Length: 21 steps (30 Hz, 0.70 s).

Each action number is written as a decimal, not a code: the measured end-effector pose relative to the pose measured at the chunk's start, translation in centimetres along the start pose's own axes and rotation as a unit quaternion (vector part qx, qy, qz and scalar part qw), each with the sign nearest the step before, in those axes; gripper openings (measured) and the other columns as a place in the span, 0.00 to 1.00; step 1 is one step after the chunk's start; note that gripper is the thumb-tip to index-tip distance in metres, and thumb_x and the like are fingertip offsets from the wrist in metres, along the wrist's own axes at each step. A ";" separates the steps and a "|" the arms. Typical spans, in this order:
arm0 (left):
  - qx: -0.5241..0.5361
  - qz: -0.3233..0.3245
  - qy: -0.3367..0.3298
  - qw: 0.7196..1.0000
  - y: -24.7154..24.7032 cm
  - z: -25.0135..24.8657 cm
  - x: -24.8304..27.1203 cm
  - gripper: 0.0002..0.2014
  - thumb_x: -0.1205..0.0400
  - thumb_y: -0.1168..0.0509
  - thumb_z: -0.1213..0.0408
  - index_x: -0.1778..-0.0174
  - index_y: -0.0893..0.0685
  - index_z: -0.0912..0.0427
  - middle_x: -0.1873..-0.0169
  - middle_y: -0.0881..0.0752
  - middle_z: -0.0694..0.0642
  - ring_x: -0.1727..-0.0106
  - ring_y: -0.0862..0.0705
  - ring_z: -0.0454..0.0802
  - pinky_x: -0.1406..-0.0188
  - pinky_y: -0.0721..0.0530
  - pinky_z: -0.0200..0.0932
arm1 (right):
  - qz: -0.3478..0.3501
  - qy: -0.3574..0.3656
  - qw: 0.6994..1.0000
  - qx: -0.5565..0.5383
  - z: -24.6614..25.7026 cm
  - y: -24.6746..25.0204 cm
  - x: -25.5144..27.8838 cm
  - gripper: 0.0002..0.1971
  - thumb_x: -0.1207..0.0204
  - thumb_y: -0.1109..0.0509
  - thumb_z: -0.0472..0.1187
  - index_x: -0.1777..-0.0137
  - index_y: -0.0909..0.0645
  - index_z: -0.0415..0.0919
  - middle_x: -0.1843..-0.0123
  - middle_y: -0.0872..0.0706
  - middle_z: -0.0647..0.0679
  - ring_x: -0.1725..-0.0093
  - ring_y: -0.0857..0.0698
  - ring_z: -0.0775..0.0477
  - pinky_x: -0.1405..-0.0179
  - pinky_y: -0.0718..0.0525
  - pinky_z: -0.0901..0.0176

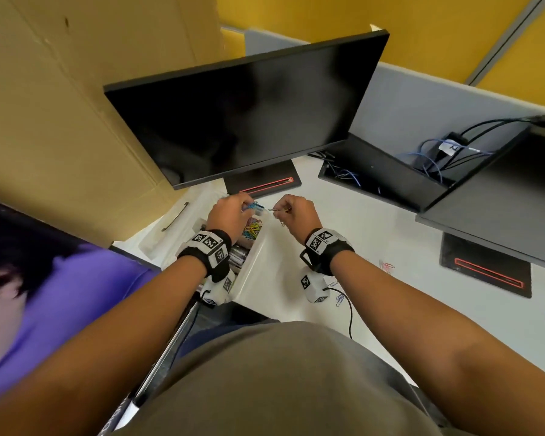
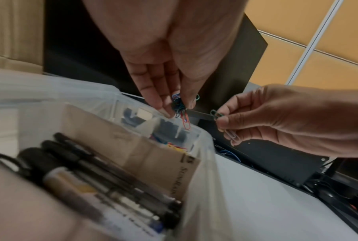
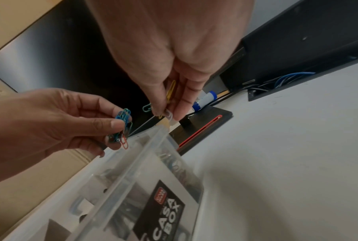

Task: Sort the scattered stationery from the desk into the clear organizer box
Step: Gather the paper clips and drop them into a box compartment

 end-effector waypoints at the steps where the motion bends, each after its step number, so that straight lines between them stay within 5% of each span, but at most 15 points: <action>1: -0.002 0.001 -0.002 1.000 0.3 0.4 0.0 0.06 0.18 0.32 0.56 0.46 0.16 0.47 0.52 0.12 0.52 0.54 0.13 0.50 0.51 0.11 0.49 | -0.003 0.002 1.000 -0.004 0.5 -0.3 -0.2 0.02 0.23 0.27 0.34 0.56 0.16 0.42 0.63 0.13 0.48 0.65 0.15 0.50 0.60 0.14 0.59; 13: -0.023 0.067 -0.056 0.996 -0.7 2.2 0.3 0.10 0.20 0.28 0.61 0.43 0.14 0.55 0.50 0.11 0.54 0.50 0.13 0.50 0.47 0.13 0.48 | -0.032 0.000 0.999 -0.019 2.9 -2.2 -1.1 0.03 0.23 0.25 0.36 0.56 0.16 0.42 0.61 0.12 0.48 0.62 0.13 0.48 0.60 0.13 0.58; 21: -0.040 0.043 -0.075 0.995 0.4 3.3 -0.6 0.05 0.21 0.31 0.68 0.53 0.18 0.55 0.54 0.20 0.53 0.56 0.17 0.52 0.59 0.19 0.42 | -0.039 -0.008 0.999 -0.003 3.9 -3.9 -1.5 0.02 0.23 0.27 0.33 0.55 0.15 0.40 0.58 0.11 0.45 0.59 0.12 0.47 0.55 0.11 0.54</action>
Point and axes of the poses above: each hand's wrist, its own x-axis away from the middle knuckle, its own y-axis out of the back of the hand, z = x × y, the point moved 4 cm from there along -x, towards the middle knuckle
